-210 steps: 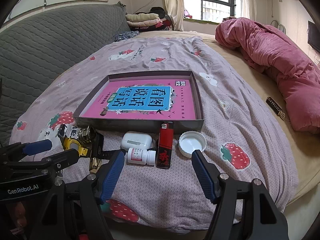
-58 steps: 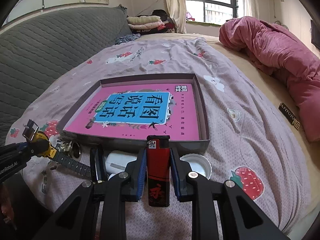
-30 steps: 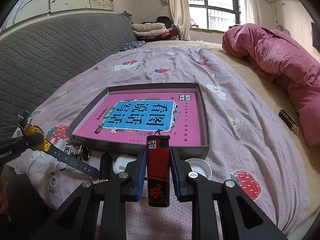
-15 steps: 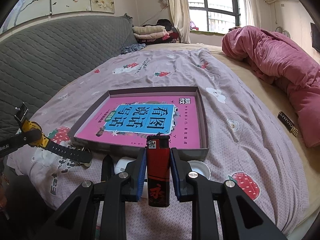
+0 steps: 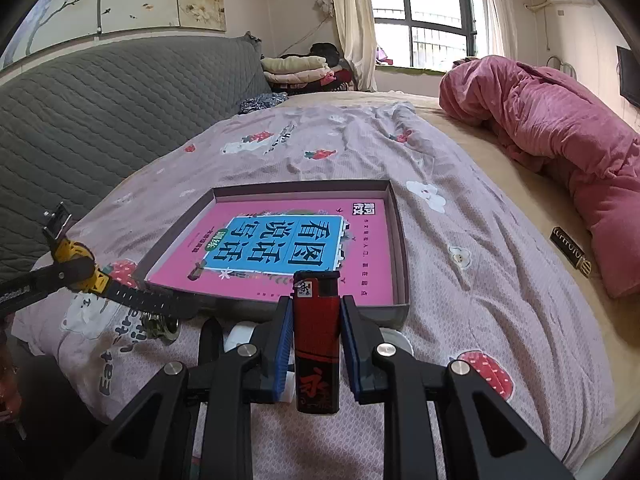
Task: Organize rigid objects
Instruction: 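Lift the watch with left tool while right tool carries the lighter over the tray, then lower the watch into the tray and open left tool while right tool releases the lighter there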
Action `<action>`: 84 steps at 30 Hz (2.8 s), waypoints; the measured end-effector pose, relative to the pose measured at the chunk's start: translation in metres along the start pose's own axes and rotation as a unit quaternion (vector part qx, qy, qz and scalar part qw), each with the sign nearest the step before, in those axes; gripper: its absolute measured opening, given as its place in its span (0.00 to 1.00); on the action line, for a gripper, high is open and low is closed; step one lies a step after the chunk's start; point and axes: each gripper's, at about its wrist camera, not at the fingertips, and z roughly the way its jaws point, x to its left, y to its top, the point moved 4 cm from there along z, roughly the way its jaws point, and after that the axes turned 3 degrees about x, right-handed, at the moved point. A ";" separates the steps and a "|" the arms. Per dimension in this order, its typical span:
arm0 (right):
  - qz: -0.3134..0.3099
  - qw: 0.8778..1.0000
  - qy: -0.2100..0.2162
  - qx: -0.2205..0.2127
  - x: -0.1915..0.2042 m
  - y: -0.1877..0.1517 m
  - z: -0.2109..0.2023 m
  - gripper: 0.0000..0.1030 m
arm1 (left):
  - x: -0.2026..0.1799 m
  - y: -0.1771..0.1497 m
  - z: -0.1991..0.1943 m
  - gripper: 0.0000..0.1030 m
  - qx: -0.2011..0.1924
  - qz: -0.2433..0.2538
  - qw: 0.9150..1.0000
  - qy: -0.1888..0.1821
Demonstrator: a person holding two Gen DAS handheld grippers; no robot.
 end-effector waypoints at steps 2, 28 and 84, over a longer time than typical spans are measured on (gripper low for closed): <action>0.002 1.000 0.000 -0.001 -0.001 0.002 0.001 0.23 | -0.002 0.004 0.004 0.16 -0.002 -0.001 1.000 0.000; 0.004 1.000 -0.015 -0.023 -0.009 0.030 0.009 0.23 | 0.005 0.035 0.063 0.16 0.004 -0.014 1.000 0.026; 0.028 0.997 -0.040 0.063 -0.029 0.033 0.097 0.23 | 0.005 0.009 0.098 0.16 0.059 0.063 0.995 0.056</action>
